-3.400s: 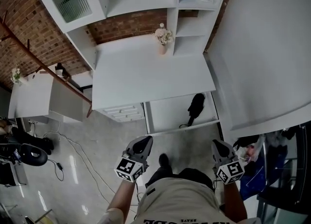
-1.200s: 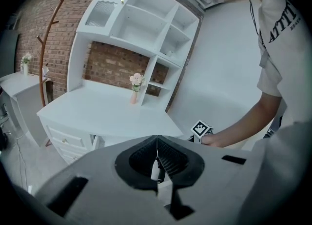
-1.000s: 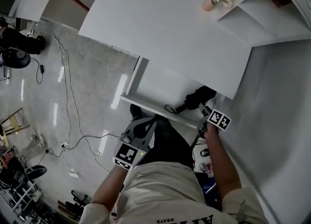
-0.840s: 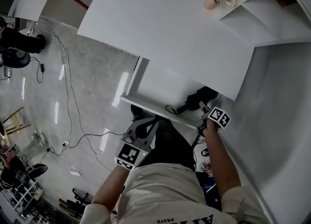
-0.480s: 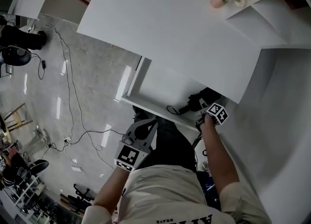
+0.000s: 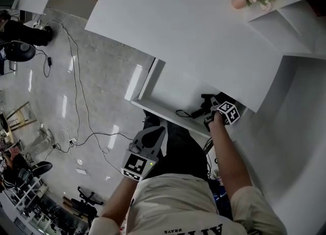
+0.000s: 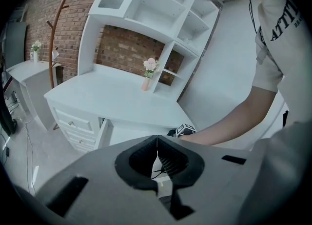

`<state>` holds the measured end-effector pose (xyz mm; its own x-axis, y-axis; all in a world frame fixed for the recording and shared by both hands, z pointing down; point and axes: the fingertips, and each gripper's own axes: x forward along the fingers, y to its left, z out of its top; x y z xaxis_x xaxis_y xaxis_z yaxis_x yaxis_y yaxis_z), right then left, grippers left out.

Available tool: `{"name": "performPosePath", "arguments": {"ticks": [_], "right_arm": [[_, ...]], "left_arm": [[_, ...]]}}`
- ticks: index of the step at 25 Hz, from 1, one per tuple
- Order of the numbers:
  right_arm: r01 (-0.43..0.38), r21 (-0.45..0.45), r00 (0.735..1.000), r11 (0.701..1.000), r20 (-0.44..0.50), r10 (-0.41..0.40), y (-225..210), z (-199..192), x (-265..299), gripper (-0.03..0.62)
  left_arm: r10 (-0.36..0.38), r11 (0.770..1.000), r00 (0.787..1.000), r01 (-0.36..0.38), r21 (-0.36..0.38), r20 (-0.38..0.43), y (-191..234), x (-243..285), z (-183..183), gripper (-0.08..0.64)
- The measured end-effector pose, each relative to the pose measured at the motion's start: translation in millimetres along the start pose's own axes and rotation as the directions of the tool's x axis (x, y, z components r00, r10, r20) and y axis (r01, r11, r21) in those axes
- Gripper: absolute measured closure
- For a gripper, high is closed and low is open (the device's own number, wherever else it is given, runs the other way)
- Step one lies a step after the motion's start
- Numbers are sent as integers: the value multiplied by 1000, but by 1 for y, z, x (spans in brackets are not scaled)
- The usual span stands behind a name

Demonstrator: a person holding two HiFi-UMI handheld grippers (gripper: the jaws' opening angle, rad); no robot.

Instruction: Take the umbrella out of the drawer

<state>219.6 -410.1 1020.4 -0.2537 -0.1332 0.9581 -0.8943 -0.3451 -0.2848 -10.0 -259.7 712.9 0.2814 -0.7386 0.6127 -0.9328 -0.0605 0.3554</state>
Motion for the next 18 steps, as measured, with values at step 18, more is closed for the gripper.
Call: {"name": "performPosePath", "arguments": {"ticks": [18], "right_arm": [[-165, 137, 984, 977, -52, 173, 7, -34, -44, 347]], "left_arm": [[18, 999, 998, -19, 26, 56, 7, -21, 8, 535]]}}
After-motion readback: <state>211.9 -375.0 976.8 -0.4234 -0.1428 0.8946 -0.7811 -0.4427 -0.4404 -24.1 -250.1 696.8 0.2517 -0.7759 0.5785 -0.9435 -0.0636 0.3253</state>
